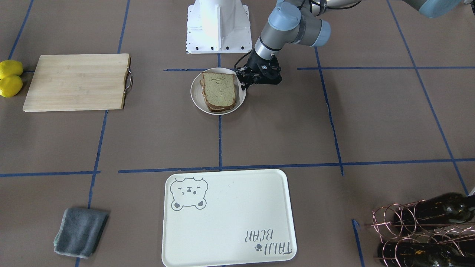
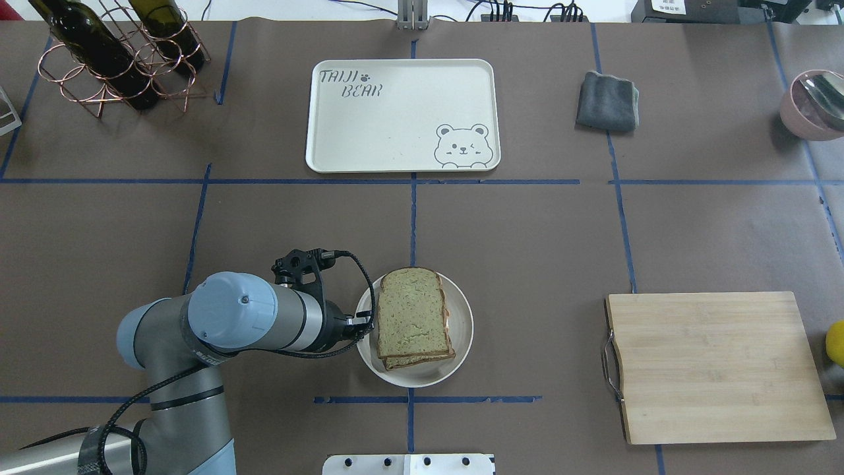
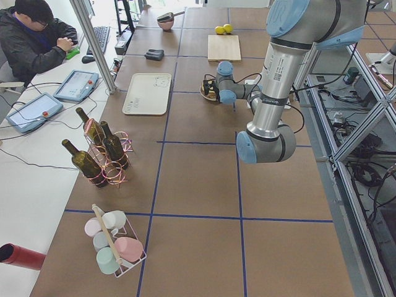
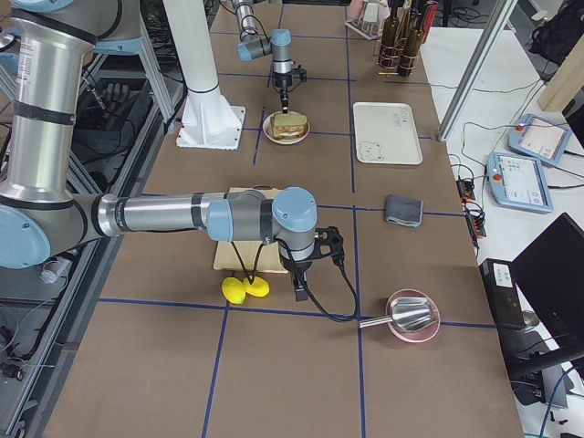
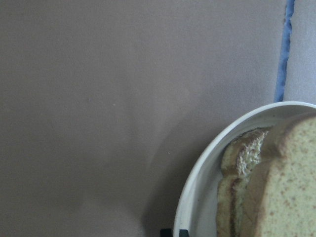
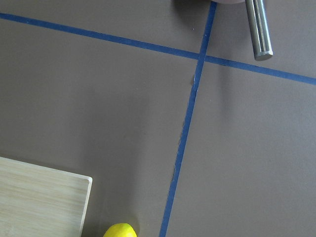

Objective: Make sandwich and place on tray
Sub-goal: 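Lift the plate with the left gripper and carry it onto the tray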

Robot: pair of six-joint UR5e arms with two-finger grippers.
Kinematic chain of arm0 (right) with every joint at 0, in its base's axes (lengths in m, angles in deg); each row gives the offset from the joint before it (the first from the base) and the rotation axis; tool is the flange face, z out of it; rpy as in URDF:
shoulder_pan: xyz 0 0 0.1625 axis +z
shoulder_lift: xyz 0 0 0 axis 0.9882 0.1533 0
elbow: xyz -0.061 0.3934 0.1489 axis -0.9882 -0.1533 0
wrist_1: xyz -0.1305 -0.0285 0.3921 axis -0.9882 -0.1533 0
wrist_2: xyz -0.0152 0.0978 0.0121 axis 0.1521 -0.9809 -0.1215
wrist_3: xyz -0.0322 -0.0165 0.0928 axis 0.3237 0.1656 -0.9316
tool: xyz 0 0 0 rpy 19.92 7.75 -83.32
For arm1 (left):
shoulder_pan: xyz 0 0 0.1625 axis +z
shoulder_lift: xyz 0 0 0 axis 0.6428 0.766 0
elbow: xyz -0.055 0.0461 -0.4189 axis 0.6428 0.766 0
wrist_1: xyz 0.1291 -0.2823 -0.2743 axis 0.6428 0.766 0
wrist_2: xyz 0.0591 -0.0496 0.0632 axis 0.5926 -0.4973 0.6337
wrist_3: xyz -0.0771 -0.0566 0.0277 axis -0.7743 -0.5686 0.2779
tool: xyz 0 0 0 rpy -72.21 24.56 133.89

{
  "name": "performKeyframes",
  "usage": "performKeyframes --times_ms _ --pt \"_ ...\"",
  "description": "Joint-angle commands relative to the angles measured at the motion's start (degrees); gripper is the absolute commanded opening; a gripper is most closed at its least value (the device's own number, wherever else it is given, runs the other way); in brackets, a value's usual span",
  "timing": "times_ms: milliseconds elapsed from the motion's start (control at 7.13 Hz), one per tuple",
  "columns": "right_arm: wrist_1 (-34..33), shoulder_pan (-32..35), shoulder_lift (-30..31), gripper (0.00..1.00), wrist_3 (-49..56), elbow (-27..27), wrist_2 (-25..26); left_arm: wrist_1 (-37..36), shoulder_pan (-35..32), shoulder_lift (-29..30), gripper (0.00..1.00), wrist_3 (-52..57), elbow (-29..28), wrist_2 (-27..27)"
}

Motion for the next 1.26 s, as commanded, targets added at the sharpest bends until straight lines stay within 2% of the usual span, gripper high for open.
performKeyframes --times_ms 0,140,280,561,841,1122 --pt "0.0 0.0 -0.01 1.0 -0.13 0.0 0.09 0.0 -0.07 -0.07 0.0 0.0 2.24 0.19" --pt "0.0 0.0 -0.01 1.0 -0.13 0.0 0.09 0.0 -0.42 -0.16 0.0 -0.09 3.65 0.71" --pt "0.0 0.0 -0.01 1.0 -0.22 -0.08 0.09 0.09 -0.95 0.02 0.0 -0.17 4.97 3.5" --pt "0.0 0.0 -0.01 1.0 -0.13 -0.17 0.18 2.89 -7.16 0.45 0.0 0.26 4.98 2.74" --pt "0.0 0.0 0.08 1.0 -0.13 -0.17 0.18 2.91 -16.38 2.03 0.0 5.94 2.62 -7.06" --pt "0.0 0.0 0.08 1.0 -0.13 -0.17 0.09 2.73 -21.5 7.81 0.0 10.97 -5.26 -10.7"
